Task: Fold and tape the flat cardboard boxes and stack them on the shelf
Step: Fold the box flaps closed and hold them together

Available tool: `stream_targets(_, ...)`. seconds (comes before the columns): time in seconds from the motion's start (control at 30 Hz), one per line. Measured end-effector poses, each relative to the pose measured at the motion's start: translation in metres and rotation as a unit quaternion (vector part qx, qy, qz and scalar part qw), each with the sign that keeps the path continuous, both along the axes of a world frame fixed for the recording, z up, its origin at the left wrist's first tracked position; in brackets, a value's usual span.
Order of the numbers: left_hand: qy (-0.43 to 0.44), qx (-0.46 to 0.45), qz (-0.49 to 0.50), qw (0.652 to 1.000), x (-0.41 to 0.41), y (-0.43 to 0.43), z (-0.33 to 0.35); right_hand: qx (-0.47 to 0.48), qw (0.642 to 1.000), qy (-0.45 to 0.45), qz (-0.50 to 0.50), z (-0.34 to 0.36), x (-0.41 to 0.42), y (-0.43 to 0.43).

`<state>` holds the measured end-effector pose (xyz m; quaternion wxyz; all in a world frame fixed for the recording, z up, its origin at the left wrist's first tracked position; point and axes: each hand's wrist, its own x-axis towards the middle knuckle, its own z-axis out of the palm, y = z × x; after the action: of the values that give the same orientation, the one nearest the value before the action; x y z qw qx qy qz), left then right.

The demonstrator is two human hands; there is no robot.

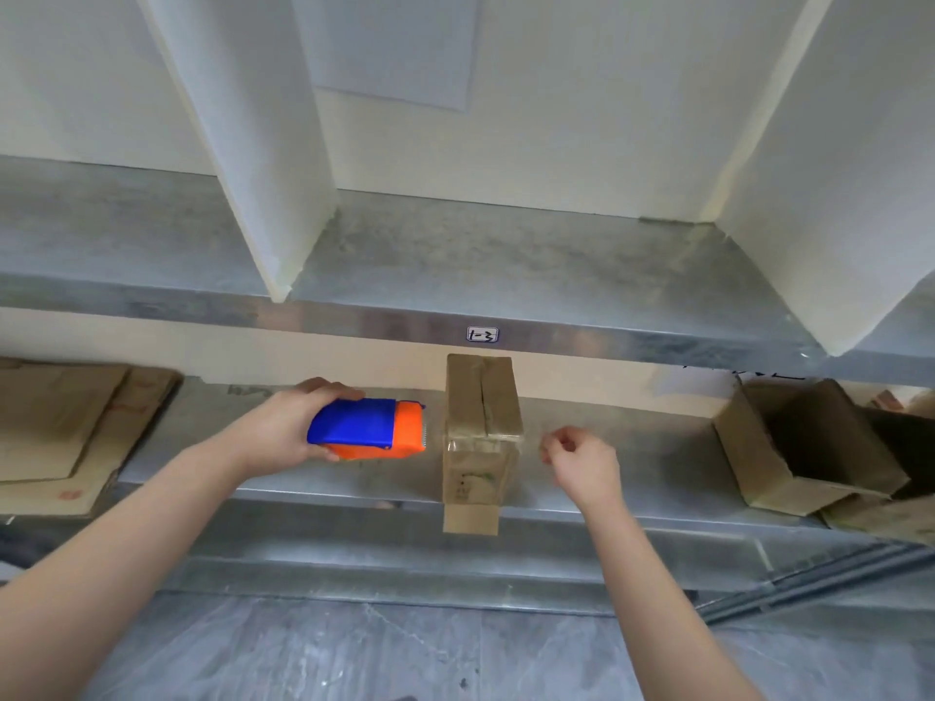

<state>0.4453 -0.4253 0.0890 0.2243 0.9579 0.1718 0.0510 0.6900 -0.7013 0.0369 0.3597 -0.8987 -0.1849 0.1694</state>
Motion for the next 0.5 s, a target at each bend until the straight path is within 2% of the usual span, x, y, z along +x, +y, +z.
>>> stream_targets(0.13,0.023,0.006,0.004,1.0,0.008,-0.008,-0.01,0.045,0.996,0.071,0.013,-0.013,-0.005,0.012)
stream_targets(0.37,0.035,0.017,-0.005,0.999,0.024,-0.018,-0.009,0.096,0.99,0.098,-0.023,-0.024,-0.021,0.015)
stream_targets(0.5,0.042,0.028,-0.003,0.999,0.026,-0.021,-0.007,0.048,0.999,-0.002,-0.004,-0.022,-0.023,0.007)
